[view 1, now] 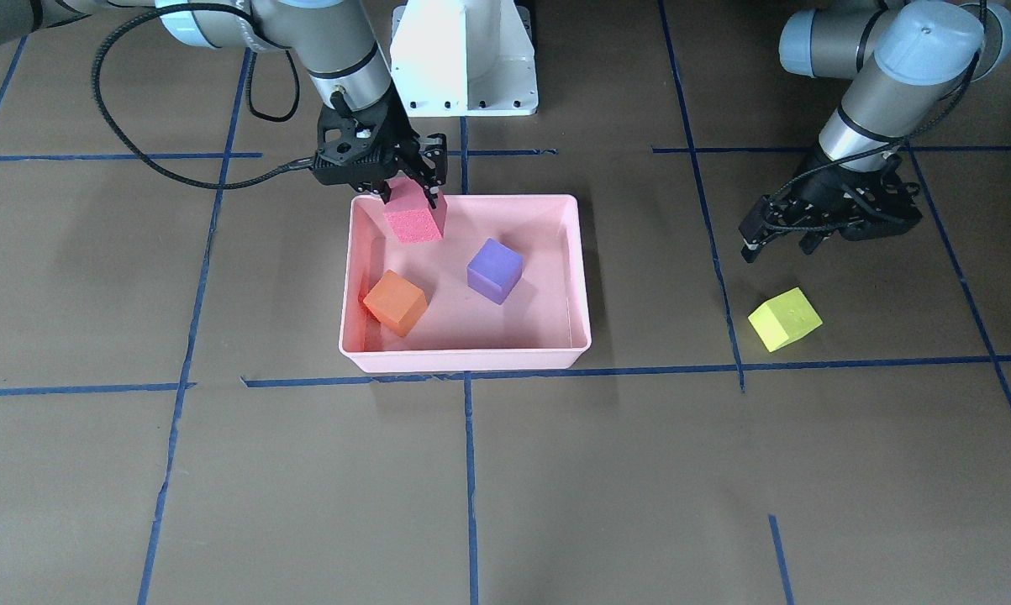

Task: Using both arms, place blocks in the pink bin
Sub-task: 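Place the red cube in the bin while the left gripper grasps the yellow cube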

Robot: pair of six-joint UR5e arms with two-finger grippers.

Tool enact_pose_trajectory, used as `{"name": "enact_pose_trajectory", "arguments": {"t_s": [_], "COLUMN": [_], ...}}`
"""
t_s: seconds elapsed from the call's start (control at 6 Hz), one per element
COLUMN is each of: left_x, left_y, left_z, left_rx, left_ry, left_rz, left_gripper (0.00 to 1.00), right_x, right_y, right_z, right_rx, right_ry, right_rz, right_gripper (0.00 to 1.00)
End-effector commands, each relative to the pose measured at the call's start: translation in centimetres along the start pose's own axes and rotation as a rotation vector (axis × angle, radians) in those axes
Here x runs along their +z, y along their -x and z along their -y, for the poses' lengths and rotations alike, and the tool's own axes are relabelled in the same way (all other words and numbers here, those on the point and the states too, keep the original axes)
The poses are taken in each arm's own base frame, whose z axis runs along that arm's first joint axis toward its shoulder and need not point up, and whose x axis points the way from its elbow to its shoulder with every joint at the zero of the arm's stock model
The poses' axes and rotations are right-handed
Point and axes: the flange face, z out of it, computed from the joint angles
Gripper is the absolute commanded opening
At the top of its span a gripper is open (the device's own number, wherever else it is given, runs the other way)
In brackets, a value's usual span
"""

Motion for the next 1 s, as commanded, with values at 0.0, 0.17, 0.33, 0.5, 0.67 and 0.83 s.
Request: {"name": "enact_pose_trajectory", "arguments": {"t_s": [0.0, 0.17, 0.33, 0.5, 0.67, 0.83], "left_x": [1.8, 3.9, 5.6, 6.7, 7.4, 8.2], "left_y": [1.8, 2.9, 3.6, 3.8, 3.0, 2.4], "left_z": [0.3, 0.9, 1.1, 1.5, 2.1, 2.7], "left_rx": [-0.037, -0.061, -0.075, -0.079, -0.079, -0.081], "left_ry": [0.014, 0.031, 0.046, 0.051, 0.053, 0.054], "left_rz": [0.046, 0.083, 0.111, 0.126, 0.128, 0.131], "left_gripper": [1.0, 1.0, 1.0, 1.0, 1.0, 1.0], "right_x": [2.2, 3.1, 3.5, 2.1, -3.2, -7.6], "right_y": [1.1, 0.8, 1.0, 1.5, 0.1, -3.9], "right_z": [-1.8, -1.5, -1.5, -1.5, -0.1, 1.5], "right_rx": [0.001, 0.004, 0.003, -0.005, 0.007, 0.038], "right_ry": [-0.025, -0.034, -0.047, -0.059, -0.085, -0.054], "right_rz": [-0.029, -0.049, -0.056, -0.029, 0.028, 0.049], "right_gripper": [0.04, 0.3, 0.99, 1.0, 1.0, 1.0]}}
